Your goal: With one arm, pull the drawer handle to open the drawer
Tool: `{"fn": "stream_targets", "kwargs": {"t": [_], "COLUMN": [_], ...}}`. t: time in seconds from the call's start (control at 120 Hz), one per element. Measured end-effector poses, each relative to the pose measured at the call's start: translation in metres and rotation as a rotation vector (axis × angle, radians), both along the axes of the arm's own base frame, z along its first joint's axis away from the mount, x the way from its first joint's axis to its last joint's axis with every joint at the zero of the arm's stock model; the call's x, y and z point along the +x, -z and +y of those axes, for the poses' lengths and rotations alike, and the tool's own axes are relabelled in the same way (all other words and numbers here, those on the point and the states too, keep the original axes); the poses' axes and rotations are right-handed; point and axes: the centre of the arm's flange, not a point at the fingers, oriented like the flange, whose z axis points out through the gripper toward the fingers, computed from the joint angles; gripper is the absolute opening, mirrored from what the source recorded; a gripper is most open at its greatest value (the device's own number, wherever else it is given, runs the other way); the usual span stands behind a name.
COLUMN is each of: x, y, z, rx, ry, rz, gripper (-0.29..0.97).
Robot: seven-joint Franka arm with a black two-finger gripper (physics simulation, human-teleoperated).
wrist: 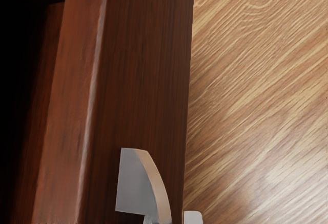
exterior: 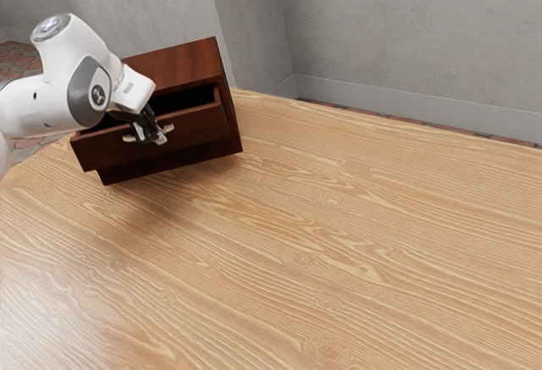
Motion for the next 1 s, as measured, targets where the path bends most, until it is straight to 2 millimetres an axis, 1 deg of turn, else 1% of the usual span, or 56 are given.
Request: {"fn": "stream_targets", "kwargs": {"t": [0.15, 0.25, 0.567, 0.625, 0.767, 0.908, 1.0], "x": [-0.009, -0.016, -0.026, -0.030, -0.044, -0.057, -0.061], "y": [-0.006, -0.005, -0.004, -0.006, -0.005, -0.010, -0.009], "z": [-0.008, -0.014, -0.027, -0.030, -0.038, -0.044, -0.048], "rx": [-0.006, -0.002, 0.024, 0.026, 0.021, 0.022, 0.023], "ry": [0.005, 0.011, 0.028, 0.030, 0.034, 0.036, 0.038], "rz": [-0.006, 0.000, 0.020, 0.019, 0.026, 0.024, 0.025], "gripper": [-0.10, -0.10, -0.11, -0.09, -0.10, -0.09, -0.09]}}
